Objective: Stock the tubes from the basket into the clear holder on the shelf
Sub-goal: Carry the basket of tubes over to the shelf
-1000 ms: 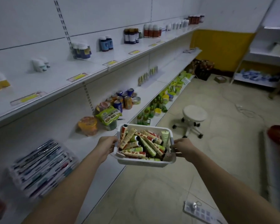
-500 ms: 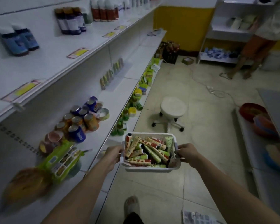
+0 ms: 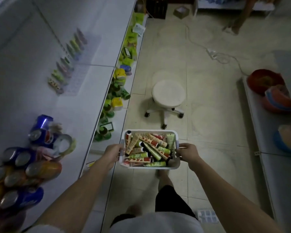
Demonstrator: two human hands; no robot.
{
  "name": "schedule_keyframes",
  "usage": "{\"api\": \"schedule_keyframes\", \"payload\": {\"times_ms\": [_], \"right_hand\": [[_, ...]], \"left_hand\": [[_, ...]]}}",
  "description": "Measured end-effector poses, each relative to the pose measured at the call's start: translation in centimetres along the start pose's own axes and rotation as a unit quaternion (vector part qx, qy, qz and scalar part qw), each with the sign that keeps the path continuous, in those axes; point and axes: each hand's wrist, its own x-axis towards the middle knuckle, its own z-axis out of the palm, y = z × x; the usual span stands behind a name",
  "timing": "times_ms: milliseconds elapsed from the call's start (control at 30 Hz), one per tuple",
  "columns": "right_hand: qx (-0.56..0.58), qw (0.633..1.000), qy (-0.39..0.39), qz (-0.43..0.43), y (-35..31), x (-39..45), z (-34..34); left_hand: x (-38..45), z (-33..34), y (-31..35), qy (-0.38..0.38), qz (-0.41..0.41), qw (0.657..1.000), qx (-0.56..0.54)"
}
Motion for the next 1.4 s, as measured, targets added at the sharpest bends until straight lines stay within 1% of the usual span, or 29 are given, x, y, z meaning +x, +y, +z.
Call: {"api": "schedule_keyframes", "payload": {"times_ms": [133,233,300,367,500,667,767,833,900,1000,1067,1133,1200,1233,1300,1333,1400], "right_hand": [[0.003,0.999,-0.024,0.047,-2.7,9.7,1.1],[0.007,0.996,-0.030,0.081,-3.8,16.4,2.5],[0.010,0.994,-0.032,0.107,-3.9,21.1,3.7],[0.012,0.991,-0.033,0.131,-3.2,26.2,5.0],[0.010,0.985,-0.042,0.168,0.5,37.6,8.7],[0.002,0.982,-0.051,0.184,6.3,51.2,14.9],[-0.001,0.982,-0.051,0.184,9.4,57.8,18.3],[0.016,0.981,-0.057,0.183,10.8,61.2,20.2],[0.034,0.981,-0.060,0.179,11.4,63.6,21.7],[0.052,0.982,-0.070,0.166,11.7,65.8,23.3],[0.055,0.983,-0.078,0.159,11.8,66.1,23.7],[0.047,0.984,-0.075,0.155,11.7,65.7,23.7],[0.031,0.984,-0.050,0.171,11.2,64.5,23.2],[0.014,0.982,-0.035,0.182,10.8,63.4,22.9],[-0.045,0.980,-0.025,0.191,9.4,60.6,22.0],[-0.086,0.978,-0.037,0.188,8.3,58.8,21.5],[-0.183,0.964,-0.093,0.170,5.1,54.3,20.5]], "left_hand": [[8.0,2.7,3.4,0.007,-0.066,0.998,0.019],[14.6,5.0,5.2,0.051,-0.109,0.993,0.020],[19.6,6.5,5.8,0.073,-0.119,0.990,0.014],[24.7,7.7,5.8,0.070,-0.123,0.990,0.020],[36.6,9.5,3.9,0.051,-0.125,0.990,0.045],[53.0,11.2,-0.3,0.010,-0.126,0.988,0.086],[61.4,12.0,-2.4,0.013,-0.127,0.987,0.101],[65.8,12.0,-3.5,0.018,-0.118,0.987,0.107],[68.9,12.0,-4.4,0.004,-0.117,0.987,0.112],[71.8,12.0,-5.5,-0.015,-0.113,0.990,0.086],[72.7,11.8,-5.8,-0.040,-0.112,0.990,0.072],[72.4,11.4,-5.6,-0.048,-0.096,0.989,0.104],[70.4,12.6,-5.3,-0.035,-0.082,0.987,0.133],[69.1,13.1,-5.1,-0.023,-0.083,0.986,0.145],[65.6,14.0,-4.1,0.003,-0.113,0.981,0.157],[63.0,14.0,-2.8,0.005,-0.124,0.978,0.166],[57.1,13.6,0.3,-0.006,-0.131,0.972,0.194]]}}
